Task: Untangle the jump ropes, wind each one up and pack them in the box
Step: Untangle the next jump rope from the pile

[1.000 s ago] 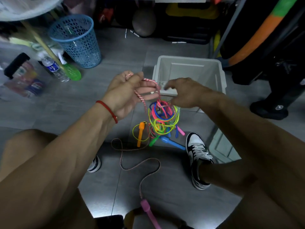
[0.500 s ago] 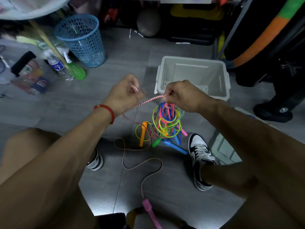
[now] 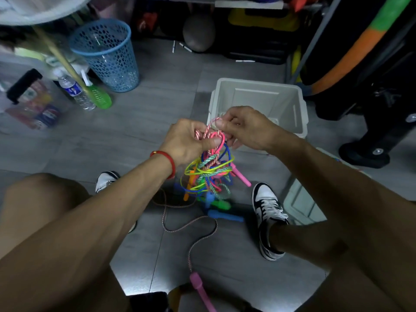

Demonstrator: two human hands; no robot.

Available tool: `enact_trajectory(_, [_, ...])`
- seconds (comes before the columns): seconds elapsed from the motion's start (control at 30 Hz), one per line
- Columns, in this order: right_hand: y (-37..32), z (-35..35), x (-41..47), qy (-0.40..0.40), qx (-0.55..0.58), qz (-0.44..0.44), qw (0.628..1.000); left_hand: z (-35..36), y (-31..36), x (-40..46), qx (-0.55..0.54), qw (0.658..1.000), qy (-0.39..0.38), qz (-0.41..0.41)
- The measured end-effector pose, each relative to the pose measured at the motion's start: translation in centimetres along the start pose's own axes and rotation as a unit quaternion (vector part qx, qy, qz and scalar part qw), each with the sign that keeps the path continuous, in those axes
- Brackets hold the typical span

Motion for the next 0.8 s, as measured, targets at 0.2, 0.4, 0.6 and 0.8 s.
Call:
enact_trajectory(0.2, [-0.4,0.8,-0.4,-0.027,0.008,-0.036,0.999,0.1,-0.1,-0.6,-0.189,0.980,0.019,-0.065])
enact_trajectory(0.4, [-1.2,-0.2,-0.4,-0.076,0.025,-0.066,0.995,-1.1,1.2,-0.9,-0.164,0.986,-0.016,-0.028])
enact_trajectory(0.6, [-2.5,-1.4,0.4,-0.031,-0.168,-0.110,0.979,-2.4,2.2,0.6,0.140,0.985,-0.005,0.103])
enact_trajectory(0.8, [-1.6,-1.8,0.7,-0.080,-0.095,-0.031,0.992,-1.1,3.0,0.5,0.304,0.936,0.033,0.173])
Point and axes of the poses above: each hand's wrist, its own x-axis towards the middle knuckle, its own z-axis out of the palm, y = z × x, the point moved 5 cm from there along x, towards the middle knuckle, and after that the axes turned 6 degrees about -x, right-handed, at the moved point
